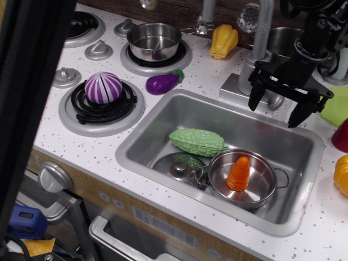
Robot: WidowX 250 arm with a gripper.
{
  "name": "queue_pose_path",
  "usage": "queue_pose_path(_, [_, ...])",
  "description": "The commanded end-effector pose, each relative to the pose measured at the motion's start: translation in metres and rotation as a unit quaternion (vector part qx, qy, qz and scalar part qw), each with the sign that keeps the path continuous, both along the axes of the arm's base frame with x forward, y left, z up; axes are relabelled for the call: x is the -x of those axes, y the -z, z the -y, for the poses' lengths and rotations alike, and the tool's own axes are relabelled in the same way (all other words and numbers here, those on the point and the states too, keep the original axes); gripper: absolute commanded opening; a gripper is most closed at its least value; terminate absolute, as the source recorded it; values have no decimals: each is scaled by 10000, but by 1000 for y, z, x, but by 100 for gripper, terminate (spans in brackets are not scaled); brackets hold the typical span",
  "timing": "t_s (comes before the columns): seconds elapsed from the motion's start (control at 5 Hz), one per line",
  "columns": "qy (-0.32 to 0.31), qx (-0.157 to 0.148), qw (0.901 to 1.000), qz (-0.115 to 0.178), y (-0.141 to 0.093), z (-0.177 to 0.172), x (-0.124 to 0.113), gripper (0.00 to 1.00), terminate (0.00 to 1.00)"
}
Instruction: Turn lever vertical to front
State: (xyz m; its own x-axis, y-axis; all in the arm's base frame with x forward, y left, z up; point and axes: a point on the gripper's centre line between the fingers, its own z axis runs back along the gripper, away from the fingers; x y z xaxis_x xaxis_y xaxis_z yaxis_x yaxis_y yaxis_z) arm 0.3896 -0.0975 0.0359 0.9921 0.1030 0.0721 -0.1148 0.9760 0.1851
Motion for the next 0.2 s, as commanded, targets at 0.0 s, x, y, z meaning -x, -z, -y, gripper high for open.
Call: queue_pose_path(0.0, [22, 136, 9989, 452, -35, 4, -9, 100, 100])
